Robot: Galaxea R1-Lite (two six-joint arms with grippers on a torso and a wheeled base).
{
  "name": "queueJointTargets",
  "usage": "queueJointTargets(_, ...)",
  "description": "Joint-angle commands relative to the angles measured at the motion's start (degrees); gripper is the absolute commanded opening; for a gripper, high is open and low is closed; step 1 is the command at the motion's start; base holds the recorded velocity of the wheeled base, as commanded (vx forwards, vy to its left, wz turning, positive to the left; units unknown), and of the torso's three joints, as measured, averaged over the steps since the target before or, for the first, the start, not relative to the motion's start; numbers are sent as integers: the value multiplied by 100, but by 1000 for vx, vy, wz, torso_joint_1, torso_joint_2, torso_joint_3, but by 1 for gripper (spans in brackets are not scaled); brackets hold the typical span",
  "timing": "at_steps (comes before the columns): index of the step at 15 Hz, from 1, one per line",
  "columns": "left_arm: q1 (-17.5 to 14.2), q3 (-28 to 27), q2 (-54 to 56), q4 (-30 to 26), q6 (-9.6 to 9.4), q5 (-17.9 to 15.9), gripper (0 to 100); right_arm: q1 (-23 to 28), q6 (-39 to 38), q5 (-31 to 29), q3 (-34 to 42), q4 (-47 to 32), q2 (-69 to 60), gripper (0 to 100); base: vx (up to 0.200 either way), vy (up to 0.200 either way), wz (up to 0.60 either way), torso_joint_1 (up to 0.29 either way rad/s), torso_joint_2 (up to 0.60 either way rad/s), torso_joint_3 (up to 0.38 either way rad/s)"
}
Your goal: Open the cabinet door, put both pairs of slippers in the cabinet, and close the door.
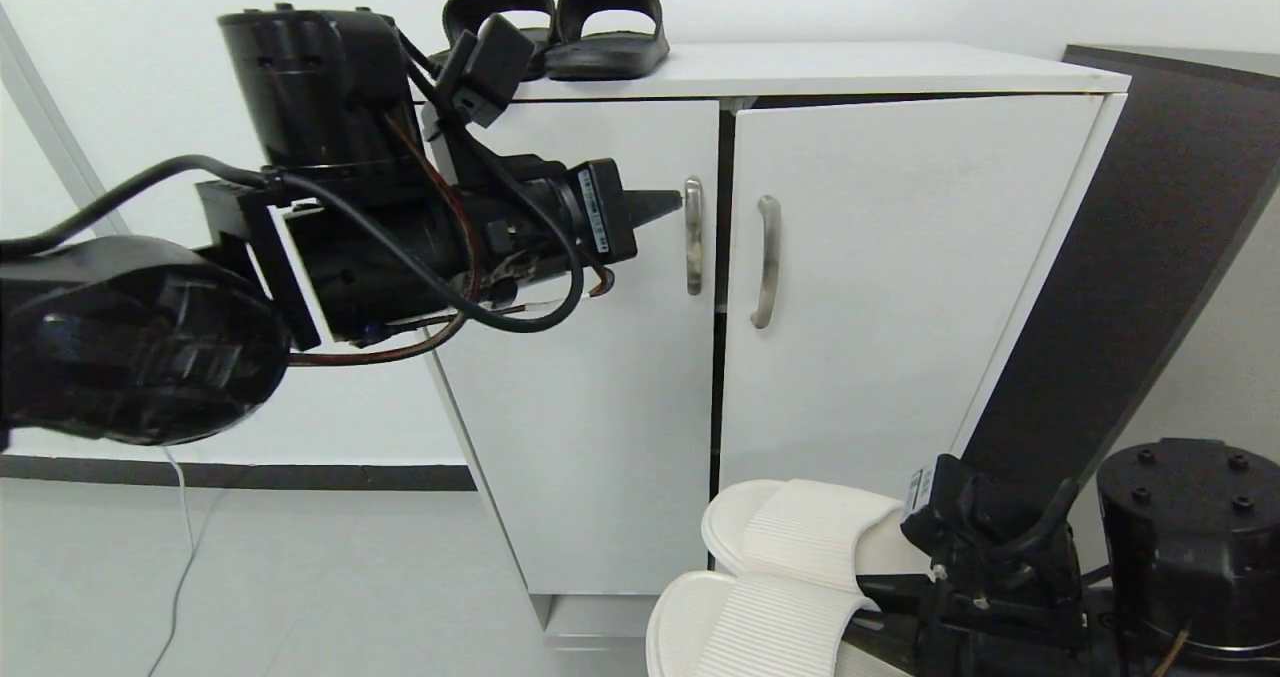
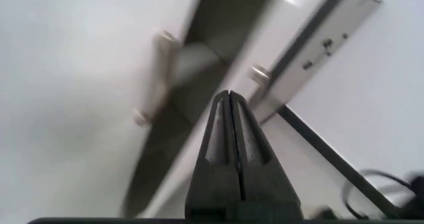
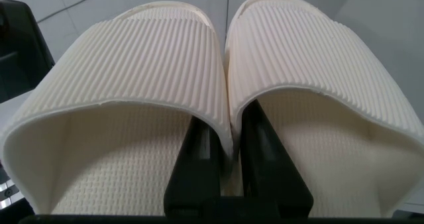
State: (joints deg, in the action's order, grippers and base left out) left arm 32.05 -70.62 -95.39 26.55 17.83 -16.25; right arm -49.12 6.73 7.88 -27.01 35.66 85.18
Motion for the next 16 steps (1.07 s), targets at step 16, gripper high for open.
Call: queueJointTargets(16, 29, -1525, -1526, 69, -26, 61, 0, -186, 4, -5, 91, -15, -62, 0, 0, 0, 0, 0, 0, 0)
